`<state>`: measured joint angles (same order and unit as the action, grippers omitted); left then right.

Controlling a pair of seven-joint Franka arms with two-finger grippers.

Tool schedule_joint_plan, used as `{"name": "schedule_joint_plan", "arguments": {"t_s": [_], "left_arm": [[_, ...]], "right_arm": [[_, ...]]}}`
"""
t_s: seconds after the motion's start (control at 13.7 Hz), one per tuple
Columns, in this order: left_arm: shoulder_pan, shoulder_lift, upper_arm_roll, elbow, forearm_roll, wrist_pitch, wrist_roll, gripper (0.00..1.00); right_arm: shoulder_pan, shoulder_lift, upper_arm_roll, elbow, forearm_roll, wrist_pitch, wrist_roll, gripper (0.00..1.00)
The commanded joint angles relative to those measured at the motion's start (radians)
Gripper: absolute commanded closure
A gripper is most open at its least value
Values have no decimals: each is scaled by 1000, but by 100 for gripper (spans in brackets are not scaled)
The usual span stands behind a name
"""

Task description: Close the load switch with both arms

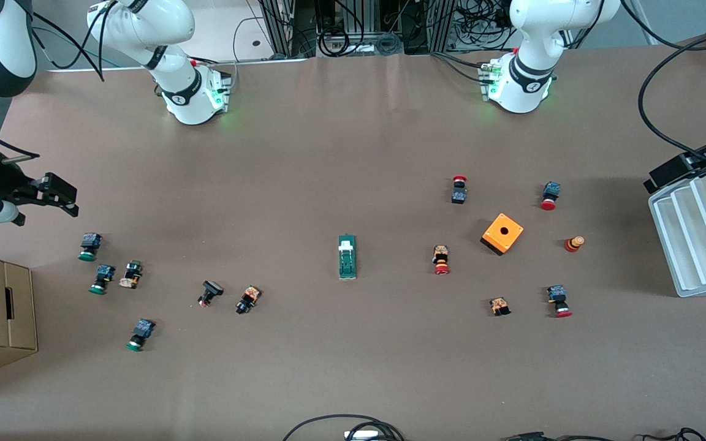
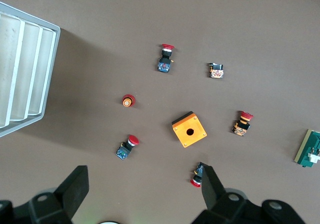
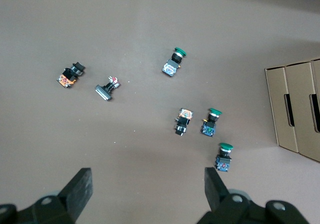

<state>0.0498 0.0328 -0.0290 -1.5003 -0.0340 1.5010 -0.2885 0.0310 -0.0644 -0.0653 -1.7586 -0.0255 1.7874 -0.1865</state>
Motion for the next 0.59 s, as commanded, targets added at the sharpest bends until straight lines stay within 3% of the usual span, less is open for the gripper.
{"name": "schedule_joint_plan", "arguments": {"t_s": [0.0, 0.51], "left_arm": [[7, 7, -8, 20, 11, -2, 5, 0], [7, 39, -8, 26, 15, -1, 15, 0]], "right_arm": [[3, 6, -1, 18, -16, -22, -17, 0], [3, 9, -1, 22, -16, -19, -16, 0]]}}
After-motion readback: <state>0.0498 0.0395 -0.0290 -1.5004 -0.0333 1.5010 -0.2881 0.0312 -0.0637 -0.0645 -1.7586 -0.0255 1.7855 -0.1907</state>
